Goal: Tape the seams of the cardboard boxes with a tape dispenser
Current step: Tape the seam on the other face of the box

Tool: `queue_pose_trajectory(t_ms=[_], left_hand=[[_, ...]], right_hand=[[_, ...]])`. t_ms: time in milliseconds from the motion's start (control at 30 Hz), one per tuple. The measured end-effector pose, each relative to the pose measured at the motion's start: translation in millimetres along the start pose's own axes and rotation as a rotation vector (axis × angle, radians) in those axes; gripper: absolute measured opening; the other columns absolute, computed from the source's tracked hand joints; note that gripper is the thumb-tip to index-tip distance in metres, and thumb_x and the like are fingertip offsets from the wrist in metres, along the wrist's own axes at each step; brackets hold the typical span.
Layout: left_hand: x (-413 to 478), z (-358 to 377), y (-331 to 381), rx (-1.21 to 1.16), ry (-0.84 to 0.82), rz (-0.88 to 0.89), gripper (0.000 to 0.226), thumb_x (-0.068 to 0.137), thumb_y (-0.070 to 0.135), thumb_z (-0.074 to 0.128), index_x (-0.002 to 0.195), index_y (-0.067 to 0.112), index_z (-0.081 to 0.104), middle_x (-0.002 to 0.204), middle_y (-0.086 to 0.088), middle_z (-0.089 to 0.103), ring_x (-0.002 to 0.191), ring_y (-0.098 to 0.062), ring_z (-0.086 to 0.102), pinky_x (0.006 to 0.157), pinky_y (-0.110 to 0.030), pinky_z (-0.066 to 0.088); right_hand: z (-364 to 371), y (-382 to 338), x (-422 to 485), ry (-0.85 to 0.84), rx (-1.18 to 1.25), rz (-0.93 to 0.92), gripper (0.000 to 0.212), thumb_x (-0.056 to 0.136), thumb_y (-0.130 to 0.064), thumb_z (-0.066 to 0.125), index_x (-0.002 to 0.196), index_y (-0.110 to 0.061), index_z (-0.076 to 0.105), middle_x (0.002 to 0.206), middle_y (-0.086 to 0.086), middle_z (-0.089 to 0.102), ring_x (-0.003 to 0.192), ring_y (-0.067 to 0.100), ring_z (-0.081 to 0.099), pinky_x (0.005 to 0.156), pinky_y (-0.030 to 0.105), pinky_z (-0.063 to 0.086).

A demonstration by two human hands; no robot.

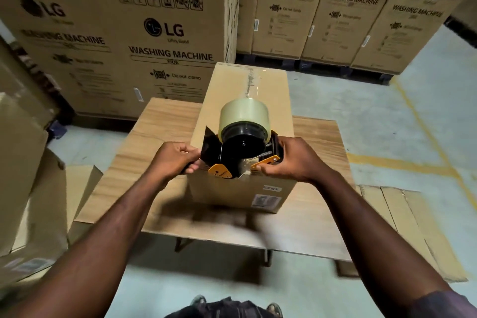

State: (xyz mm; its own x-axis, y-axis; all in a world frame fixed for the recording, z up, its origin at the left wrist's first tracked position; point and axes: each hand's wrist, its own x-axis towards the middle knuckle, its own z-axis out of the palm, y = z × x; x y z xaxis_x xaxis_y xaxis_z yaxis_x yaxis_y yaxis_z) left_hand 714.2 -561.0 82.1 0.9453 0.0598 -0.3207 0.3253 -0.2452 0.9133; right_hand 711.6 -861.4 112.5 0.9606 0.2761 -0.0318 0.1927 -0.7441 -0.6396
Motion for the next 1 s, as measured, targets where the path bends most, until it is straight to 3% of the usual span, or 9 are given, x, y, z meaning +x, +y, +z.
queue_pose_trajectory(t_ms=[200,400,500,633,767,867,1000], left_hand=[[14,-32,-20,0.024,0.036,0.048,0.018,0.092,0.019,0.073,0.083,0.01,0.06,0.067,-0.014,0.07,0.048,-0.011,0.058,0.047,-0.021,0.048],[30,-46,-38,0.055,0.008,0.035,0.017,0.094,0.016,0.069,0.082,0.009,0.059,0.073,-0.021,0.072,0.051,-0.017,0.057,0.045,-0.022,0.046],[36,-42,-52,0.019,-0.021,0.01,0.016,0.096,0.013,0.066,0.082,0.009,0.059,0.075,-0.022,0.072,0.047,-0.012,0.054,0.043,-0.02,0.043],[40,-31,-67,-0.092,-0.113,-0.079,0.022,0.104,0.017,0.053,0.083,0.014,0.058,0.068,-0.005,0.064,0.044,-0.004,0.047,0.042,-0.017,0.036],[35,-14,-99,-0.034,-0.185,-0.221,0.039,0.105,0.046,0.041,0.086,0.016,0.054,0.058,0.001,0.049,0.044,-0.008,0.035,0.04,-0.018,0.022],[32,-8,-112,-0.191,-0.165,-0.321,0.034,0.103,0.045,0.047,0.082,0.019,0.049,0.062,0.001,0.039,0.048,-0.009,0.027,0.041,-0.02,0.017],[39,-13,-105,-0.332,-0.105,-0.303,0.036,0.1,0.051,0.049,0.078,0.023,0.053,0.061,0.004,0.037,0.052,-0.011,0.025,0.048,-0.026,0.017]], right_hand=[[20,-28,20,-0.037,-0.069,0.002,0.045,0.057,-0.069,0.072,0.089,-0.037,0.066,0.079,-0.018,0.072,0.076,-0.001,0.066,0.069,0.032,0.056],[39,-38,31,-0.061,-0.13,0.034,0.032,0.067,-0.057,0.081,0.087,-0.038,0.063,0.079,-0.02,0.071,0.077,-0.004,0.065,0.068,0.028,0.051],[43,-37,32,-0.063,-0.144,0.057,0.035,0.064,-0.061,0.08,0.088,-0.041,0.063,0.08,-0.022,0.071,0.079,-0.004,0.066,0.07,0.028,0.053],[44,-36,34,-0.06,-0.153,0.071,0.037,0.065,-0.057,0.081,0.092,-0.035,0.068,0.081,-0.02,0.072,0.077,-0.004,0.066,0.073,0.03,0.056],[47,-34,36,-0.057,-0.172,0.075,0.038,0.065,-0.059,0.08,0.092,-0.036,0.067,0.08,-0.02,0.072,0.078,-0.002,0.066,0.075,0.032,0.056],[47,-33,36,-0.063,-0.173,0.073,0.043,0.065,-0.061,0.081,0.097,-0.034,0.069,0.085,-0.02,0.073,0.082,0.0,0.067,0.078,0.032,0.056],[48,-32,37,-0.061,-0.161,0.087,0.042,0.066,-0.056,0.084,0.099,-0.033,0.071,0.087,-0.019,0.074,0.083,0.0,0.068,0.081,0.034,0.056]])
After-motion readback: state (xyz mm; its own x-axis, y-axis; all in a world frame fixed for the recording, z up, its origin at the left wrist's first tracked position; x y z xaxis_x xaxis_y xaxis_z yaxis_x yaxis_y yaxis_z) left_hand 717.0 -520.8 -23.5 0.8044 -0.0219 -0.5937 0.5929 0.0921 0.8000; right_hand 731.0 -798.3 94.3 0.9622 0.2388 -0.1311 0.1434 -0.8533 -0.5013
